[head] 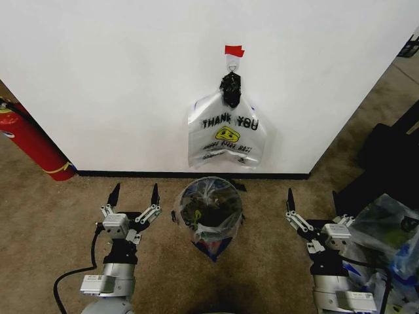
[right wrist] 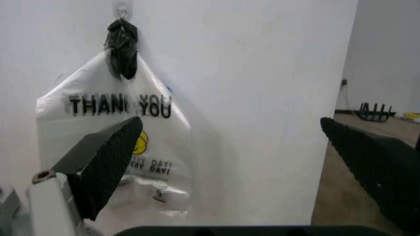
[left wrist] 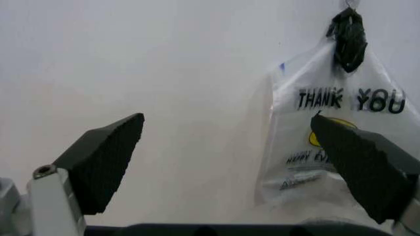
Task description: Pick up the garbage bag from the wall and place it over the trash bin.
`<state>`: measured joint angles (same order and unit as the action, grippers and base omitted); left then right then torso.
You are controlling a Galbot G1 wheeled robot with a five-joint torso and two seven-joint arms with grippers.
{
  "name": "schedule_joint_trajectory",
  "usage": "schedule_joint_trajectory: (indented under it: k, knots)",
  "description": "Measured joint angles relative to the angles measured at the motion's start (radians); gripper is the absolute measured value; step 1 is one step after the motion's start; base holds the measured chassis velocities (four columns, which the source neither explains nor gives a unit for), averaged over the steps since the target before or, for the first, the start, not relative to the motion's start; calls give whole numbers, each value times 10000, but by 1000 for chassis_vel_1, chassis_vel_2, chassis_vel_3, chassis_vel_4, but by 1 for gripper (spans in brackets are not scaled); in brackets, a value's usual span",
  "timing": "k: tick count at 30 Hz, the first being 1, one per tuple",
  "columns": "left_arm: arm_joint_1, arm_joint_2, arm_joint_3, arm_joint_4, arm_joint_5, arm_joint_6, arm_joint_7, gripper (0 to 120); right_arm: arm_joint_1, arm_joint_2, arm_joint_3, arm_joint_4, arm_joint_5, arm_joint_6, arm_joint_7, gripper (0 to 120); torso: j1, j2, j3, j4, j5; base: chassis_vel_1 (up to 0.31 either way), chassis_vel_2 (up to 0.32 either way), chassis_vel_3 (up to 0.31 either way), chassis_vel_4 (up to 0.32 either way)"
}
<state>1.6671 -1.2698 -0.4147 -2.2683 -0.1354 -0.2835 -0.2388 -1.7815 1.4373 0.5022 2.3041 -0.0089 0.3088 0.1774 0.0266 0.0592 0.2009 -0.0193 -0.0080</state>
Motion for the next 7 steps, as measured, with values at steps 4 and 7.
schedule_joint_trajectory:
  k: [4, 7]
  knots:
    - [18, -25, 68, 43, 65, -15, 0, 100, 7, -20, -39, 19, 55, -51, -22, 100, 0, 0, 0, 0, 0, 0, 0, 0, 0]
    - [19, -38, 114, 61, 90, -24, 1, 100, 7, -31, -89, 21, 78, -85, -46, 100, 0, 0, 0, 0, 0, 0, 0, 0, 0]
